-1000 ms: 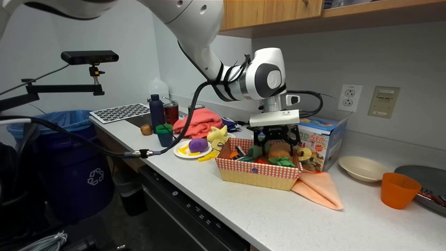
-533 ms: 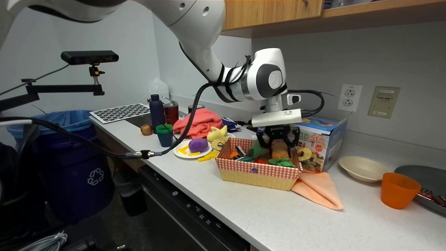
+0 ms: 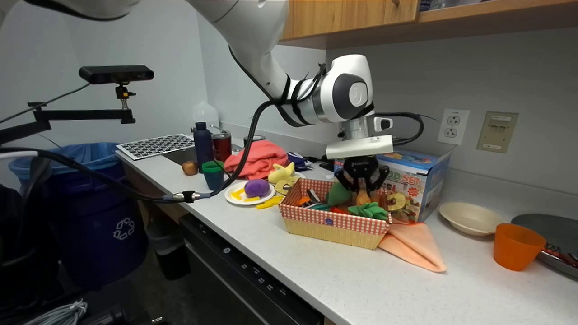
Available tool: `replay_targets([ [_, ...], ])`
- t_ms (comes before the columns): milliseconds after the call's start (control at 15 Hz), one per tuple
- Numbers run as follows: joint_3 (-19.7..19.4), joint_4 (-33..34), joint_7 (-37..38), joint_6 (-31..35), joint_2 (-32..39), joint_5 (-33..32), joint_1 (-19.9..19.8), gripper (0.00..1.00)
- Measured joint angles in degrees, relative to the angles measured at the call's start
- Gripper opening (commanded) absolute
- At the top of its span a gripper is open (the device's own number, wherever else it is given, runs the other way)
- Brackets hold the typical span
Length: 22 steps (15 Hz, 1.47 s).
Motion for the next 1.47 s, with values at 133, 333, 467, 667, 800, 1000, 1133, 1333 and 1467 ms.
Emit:
replay_targets([
  [133,0.1,-1.06,-0.09,-4.66,-3.06,-0.05,0.09,0.04],
  [333,0.41,-2.23,-0.68,-13.43,-9.02,-0.05,0.23,0.04],
  [467,0.41,-2.58,-0.79,-18.54,-13.05,-0.19,0.35,0.04],
  [667,0.41,-2.56,-0.79,-24.77,-18.91,-1.31,0.43,0.04],
  [800,0.27,-2.57,-0.79,-26.23,-22.67,-2.48,0.41,0.04],
  [1000,-0.37,-2.55,-0.79,-26.2,-27.1,-3.86,0.19,0.16],
  [1133,-0.78,-2.56,-0.93,-26.2,-29.07,-3.86,0.0,0.16],
  [1333,-0.93,-2.66,-0.98,-26.2,-29.76,-3.86,0.0,0.16],
  [1467,-0.93,-2.84,-0.98,-26.19,-29.7,-3.86,0.0,0.04],
])
